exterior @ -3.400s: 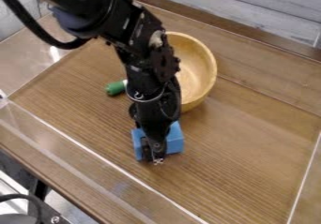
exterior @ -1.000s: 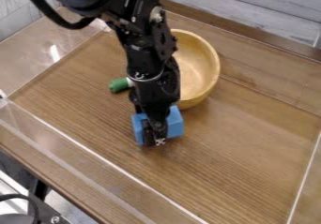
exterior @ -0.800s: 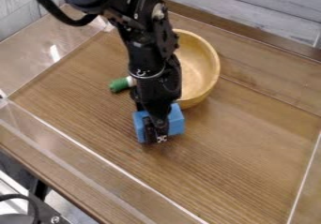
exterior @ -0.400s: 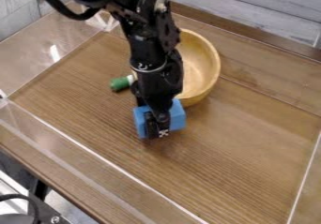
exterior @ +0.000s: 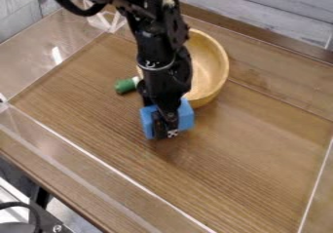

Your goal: Put the blue block in the brown bowl

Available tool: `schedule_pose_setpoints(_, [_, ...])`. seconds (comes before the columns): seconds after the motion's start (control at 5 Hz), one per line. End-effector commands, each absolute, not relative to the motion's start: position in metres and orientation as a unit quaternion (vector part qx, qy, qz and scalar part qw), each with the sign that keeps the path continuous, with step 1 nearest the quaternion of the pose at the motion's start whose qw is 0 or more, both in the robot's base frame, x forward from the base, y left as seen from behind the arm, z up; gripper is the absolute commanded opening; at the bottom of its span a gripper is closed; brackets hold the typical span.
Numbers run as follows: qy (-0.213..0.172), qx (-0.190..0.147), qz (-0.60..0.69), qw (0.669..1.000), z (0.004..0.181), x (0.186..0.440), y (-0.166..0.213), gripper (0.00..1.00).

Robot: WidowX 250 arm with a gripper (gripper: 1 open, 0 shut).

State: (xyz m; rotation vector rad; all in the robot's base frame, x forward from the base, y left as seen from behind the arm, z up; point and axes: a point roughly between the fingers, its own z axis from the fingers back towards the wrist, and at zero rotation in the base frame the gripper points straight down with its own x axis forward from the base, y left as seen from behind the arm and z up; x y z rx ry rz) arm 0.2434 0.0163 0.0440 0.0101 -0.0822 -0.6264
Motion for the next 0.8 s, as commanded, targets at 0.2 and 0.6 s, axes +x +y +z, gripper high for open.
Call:
schedule_pose_setpoints(0.2, [-0.067, 0.019, -0.295, 0.953, 0.0559, 0.2588, 0.0204, 0.0])
schedule_pose_setpoints(0.6, [-0.072, 0.024, -0.282, 0.957, 0.0615, 0.2619, 0.0223, 0.0])
